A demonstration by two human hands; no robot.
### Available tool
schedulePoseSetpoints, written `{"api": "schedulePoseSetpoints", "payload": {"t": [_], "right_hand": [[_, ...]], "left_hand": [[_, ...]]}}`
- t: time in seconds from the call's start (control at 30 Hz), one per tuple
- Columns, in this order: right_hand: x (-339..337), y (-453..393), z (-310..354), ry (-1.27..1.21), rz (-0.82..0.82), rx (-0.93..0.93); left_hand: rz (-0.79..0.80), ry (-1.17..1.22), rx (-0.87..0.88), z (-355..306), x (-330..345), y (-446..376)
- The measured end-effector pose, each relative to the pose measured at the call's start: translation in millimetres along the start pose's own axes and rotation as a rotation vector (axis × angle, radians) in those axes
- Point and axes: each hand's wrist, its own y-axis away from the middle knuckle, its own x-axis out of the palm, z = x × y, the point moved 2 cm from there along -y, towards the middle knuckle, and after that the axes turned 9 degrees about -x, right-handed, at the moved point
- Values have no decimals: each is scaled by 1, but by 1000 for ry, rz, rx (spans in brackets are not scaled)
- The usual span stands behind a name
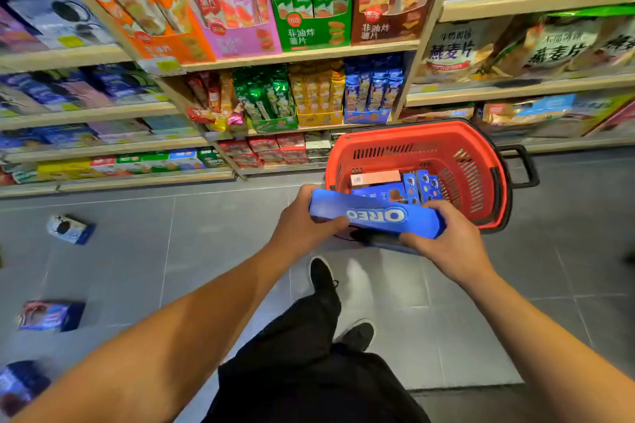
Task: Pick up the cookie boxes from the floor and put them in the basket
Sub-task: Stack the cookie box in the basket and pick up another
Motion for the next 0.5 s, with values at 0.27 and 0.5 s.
{"api": "schedulePoseSetpoints", "payload": {"t": [0.27,0.5], "right_hand": [[-1,-61,-84,-1,127,170],[10,-130,-157,-23,195,237]], "left_hand": [[164,62,-120,10,74,-84],[244,11,-89,12,125,-173]]}}
